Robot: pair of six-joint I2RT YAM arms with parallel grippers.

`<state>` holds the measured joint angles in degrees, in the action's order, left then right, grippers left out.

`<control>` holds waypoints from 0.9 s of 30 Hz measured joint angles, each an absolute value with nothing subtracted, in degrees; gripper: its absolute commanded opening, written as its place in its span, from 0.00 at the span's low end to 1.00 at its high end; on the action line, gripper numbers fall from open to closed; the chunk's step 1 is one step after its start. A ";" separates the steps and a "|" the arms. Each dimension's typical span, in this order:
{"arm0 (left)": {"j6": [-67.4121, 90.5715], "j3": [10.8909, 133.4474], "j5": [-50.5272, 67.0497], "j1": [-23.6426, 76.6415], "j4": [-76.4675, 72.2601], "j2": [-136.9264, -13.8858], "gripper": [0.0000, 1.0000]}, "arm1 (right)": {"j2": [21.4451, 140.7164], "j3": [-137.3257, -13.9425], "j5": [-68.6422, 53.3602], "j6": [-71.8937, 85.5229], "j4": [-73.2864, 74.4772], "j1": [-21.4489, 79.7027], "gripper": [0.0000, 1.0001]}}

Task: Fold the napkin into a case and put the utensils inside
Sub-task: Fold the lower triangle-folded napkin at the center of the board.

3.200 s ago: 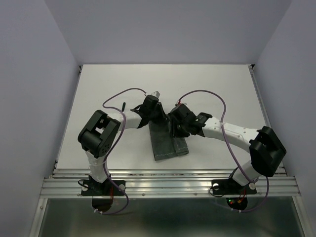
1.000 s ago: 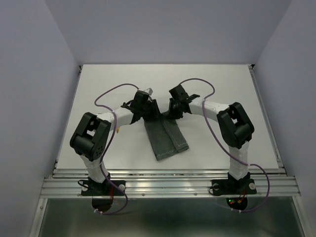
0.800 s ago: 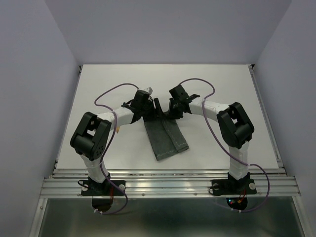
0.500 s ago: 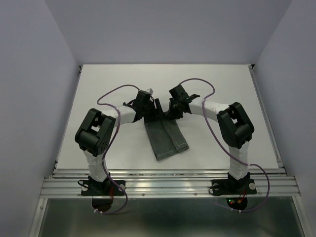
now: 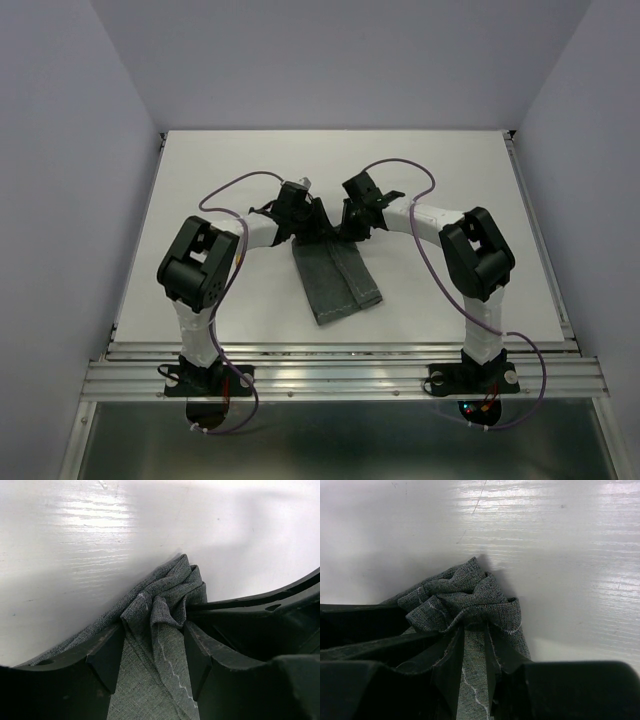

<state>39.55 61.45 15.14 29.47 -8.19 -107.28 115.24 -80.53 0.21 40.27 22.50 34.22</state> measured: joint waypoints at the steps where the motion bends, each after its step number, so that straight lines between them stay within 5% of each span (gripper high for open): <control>1: 39.66 61.60 15.09 29.50 -8.29 -107.50 0.57 | 115.24 -80.53 0.21 40.27 22.50 34.22 0.29; 8: 40.45 61.91 14.74 29.45 -8.34 -108.31 0.45 | 115.24 -80.53 0.19 40.27 22.50 34.22 0.29; 17: 41.47 62.52 14.37 29.41 -8.58 -109.78 0.00 | 114.85 -80.51 0.19 39.81 22.74 34.22 0.32; 27: 40.84 62.52 15.22 29.39 -8.97 -109.82 0.00 | 106.54 -78.85 3.88 37.23 25.71 34.26 0.33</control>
<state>40.84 62.52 15.22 29.39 -8.97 -109.82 106.54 -78.85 3.88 37.23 25.71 34.26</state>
